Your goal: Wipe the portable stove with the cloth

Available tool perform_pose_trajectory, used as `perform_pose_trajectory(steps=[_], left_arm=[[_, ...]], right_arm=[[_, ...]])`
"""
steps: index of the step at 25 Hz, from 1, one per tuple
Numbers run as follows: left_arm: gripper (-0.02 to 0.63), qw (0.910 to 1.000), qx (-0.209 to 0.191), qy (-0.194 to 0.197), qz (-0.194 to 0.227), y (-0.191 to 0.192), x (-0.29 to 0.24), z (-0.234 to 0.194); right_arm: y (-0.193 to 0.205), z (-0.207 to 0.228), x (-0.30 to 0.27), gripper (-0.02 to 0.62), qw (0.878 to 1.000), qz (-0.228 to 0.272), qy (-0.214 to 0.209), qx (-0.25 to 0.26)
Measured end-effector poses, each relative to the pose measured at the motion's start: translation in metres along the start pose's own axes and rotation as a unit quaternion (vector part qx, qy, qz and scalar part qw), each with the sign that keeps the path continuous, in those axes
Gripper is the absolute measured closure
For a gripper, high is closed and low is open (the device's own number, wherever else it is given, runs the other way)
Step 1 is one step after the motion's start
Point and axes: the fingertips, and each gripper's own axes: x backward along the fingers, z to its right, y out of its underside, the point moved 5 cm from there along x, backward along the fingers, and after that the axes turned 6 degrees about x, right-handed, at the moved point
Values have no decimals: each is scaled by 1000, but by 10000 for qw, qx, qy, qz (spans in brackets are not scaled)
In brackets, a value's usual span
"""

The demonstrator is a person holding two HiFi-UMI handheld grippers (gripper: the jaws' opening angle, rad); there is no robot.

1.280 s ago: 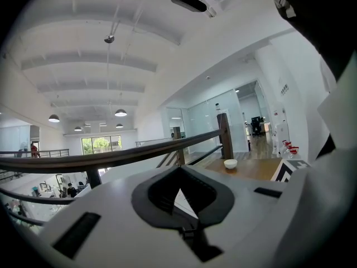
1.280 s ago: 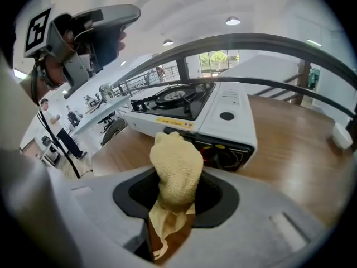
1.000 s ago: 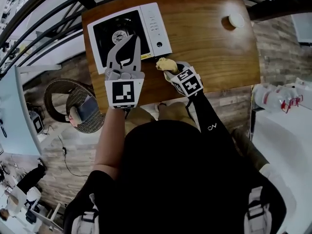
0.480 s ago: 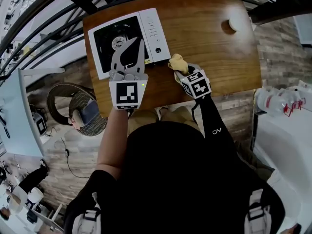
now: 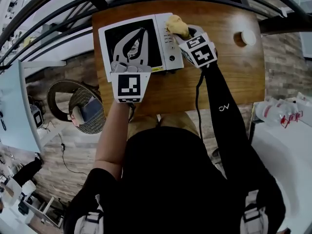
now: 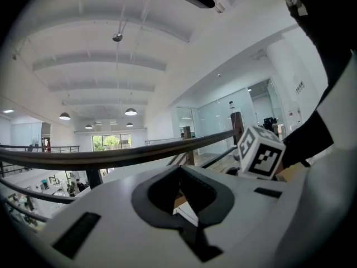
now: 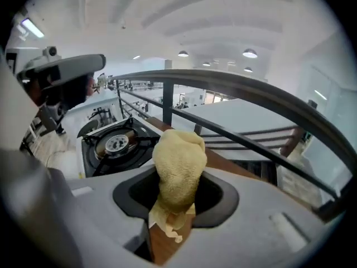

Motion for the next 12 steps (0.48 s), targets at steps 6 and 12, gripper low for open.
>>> perform_pose_trajectory(steps=[6, 12], left_arm=[[598, 9996, 94, -245, -39, 1, 2, -27], [598, 9993, 136, -342, -88, 8, 13, -38]], right_arm=[[-34, 7, -76, 453, 9907, -800, -194, 1081], [-29, -2, -75, 454, 9892, -988, -519, 949]])
